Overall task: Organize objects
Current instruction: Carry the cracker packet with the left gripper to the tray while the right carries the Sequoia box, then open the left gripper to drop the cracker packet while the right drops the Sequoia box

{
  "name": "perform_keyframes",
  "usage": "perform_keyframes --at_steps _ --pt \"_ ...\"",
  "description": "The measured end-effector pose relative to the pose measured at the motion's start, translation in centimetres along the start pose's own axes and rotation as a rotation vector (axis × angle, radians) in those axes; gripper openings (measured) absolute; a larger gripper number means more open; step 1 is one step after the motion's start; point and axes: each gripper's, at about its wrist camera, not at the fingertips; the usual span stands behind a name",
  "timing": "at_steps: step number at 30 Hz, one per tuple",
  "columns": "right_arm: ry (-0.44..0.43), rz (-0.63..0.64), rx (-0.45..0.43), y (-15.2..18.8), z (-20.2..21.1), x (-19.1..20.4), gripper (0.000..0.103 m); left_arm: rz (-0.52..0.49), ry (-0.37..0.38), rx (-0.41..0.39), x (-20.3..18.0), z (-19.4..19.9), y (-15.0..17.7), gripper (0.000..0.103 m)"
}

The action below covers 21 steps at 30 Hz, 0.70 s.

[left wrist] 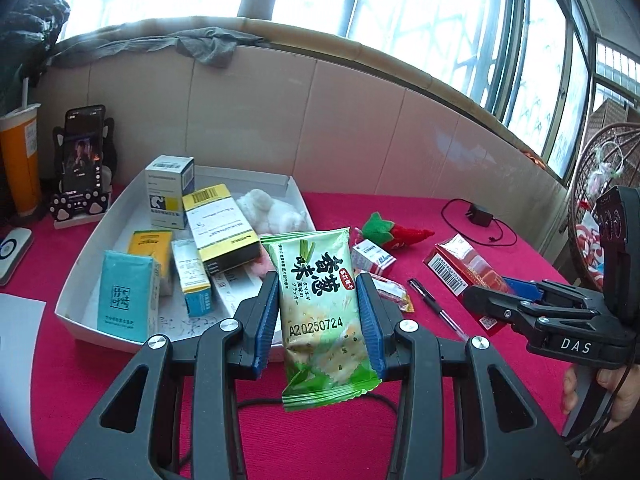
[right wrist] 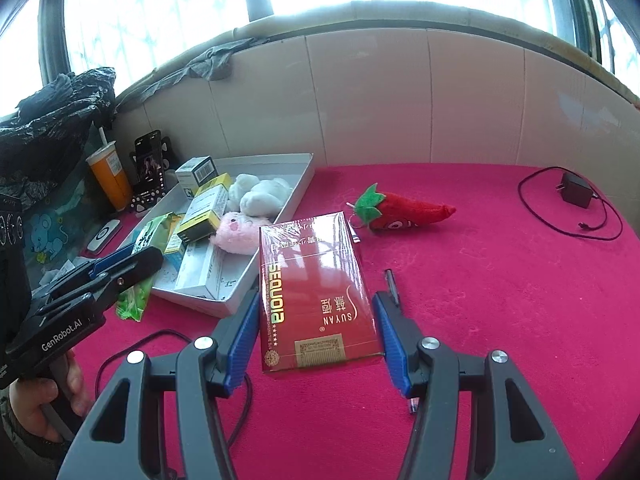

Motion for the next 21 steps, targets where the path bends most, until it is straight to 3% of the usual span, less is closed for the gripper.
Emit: perform_keyframes --at_steps 6,11,21 --pt "-0.018 0.048 0.022 -1.3 -1.7 2.2 0.056 0.047 -0.021 -0.027 2.9 0.9 -0.9 0.038" --pt "-0.085 0.028 0.067 -4.0 -3.9 3.0 0.056 0.079 -0.054 -0.06 6.4 1.4 -3.5 0.038" --pt "-0.082 0.056 0.151 -11.9 -11.4 6.5 0.056 0.212 -0.015 0.044 13.2 -2.7 -7.1 0.038"
Point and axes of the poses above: each gripper's, at about its wrist camera, not at the fingertips, and z roughly against the way its jaws point, x to its left, y to its underside, and after that the axes turned 3 degrees about x, right-handed
